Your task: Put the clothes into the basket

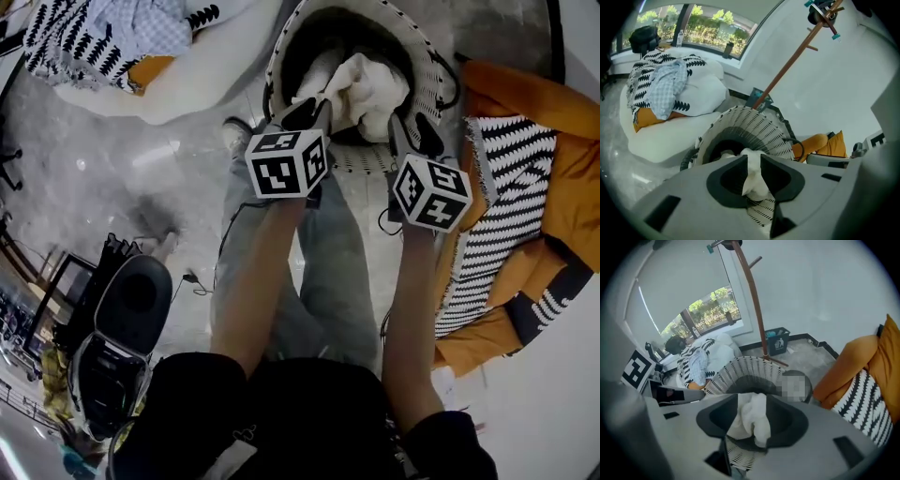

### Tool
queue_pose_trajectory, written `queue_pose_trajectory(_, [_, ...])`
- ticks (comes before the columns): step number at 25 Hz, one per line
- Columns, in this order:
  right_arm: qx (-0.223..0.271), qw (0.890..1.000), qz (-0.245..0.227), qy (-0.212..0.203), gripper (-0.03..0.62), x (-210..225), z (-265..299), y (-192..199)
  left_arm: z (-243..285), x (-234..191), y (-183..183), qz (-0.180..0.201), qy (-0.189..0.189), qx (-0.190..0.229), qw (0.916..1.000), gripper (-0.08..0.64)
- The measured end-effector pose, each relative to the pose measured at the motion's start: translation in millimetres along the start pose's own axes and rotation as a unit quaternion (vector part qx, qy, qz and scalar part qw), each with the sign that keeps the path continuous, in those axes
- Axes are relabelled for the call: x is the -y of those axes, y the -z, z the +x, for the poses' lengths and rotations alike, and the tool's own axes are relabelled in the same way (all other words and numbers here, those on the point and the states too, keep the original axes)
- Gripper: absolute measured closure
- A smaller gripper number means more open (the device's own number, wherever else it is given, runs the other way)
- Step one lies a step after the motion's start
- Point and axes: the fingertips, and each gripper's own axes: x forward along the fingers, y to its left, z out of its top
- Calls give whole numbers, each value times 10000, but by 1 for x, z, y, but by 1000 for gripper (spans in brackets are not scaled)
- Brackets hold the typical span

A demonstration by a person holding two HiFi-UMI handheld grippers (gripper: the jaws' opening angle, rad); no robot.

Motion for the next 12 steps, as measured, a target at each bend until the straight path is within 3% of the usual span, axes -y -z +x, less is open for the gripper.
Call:
queue_pose_trajectory(3, [203, 9997, -8, -135, 419, 4, -14, -2, -9, 9, -2, -47, -31, 249, 9997, 488])
queue_pose_trajectory(7, [582, 9978, 14, -315, 534, 7, -26, -7, -22, 21, -7, 56, -106, 649, 9978, 503])
queue_pose_trajectory(12, [818, 9936, 11, -774, 571, -34, -17, -16, -49, -12, -26, -66, -320, 1113, 9932, 535])
